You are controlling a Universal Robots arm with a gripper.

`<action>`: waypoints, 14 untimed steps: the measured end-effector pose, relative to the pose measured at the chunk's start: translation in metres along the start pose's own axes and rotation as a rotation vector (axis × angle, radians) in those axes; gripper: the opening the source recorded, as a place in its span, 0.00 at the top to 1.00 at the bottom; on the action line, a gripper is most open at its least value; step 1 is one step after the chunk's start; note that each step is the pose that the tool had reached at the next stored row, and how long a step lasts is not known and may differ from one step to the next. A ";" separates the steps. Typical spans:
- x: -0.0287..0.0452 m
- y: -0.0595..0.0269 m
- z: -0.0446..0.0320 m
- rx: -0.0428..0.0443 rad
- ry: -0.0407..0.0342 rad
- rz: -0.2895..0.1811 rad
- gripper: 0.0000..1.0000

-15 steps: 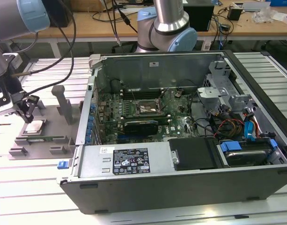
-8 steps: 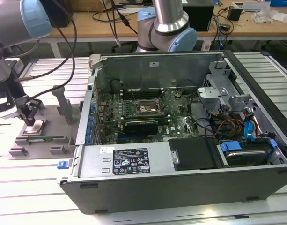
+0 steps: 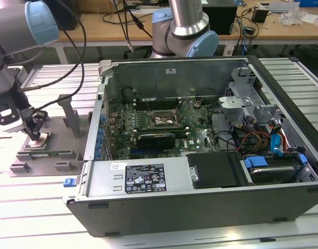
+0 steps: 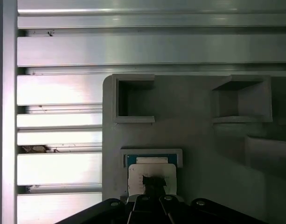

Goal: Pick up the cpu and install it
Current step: 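Pick up the cpu and move it towards the insertion slot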

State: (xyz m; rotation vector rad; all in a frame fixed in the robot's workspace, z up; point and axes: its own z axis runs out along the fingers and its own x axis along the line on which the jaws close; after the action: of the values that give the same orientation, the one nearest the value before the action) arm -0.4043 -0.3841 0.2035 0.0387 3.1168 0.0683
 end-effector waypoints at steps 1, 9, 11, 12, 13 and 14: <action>-0.0001 0.0000 0.0000 0.0000 -0.0001 0.000 0.89; -0.0001 0.0000 0.0000 0.0000 -0.0001 0.000 0.58; -0.0001 0.0000 0.0000 0.0000 -0.0001 0.000 0.46; -0.0002 0.0000 0.0000 0.0000 -0.0001 0.000 0.46; -0.0002 0.0000 0.0001 0.0000 -0.0001 0.000 0.40; -0.0003 0.0000 0.0006 -0.0001 -0.0002 0.000 0.40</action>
State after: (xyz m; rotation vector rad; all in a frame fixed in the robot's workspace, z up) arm -0.4041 -0.3841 0.2029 0.0387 3.1167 0.0684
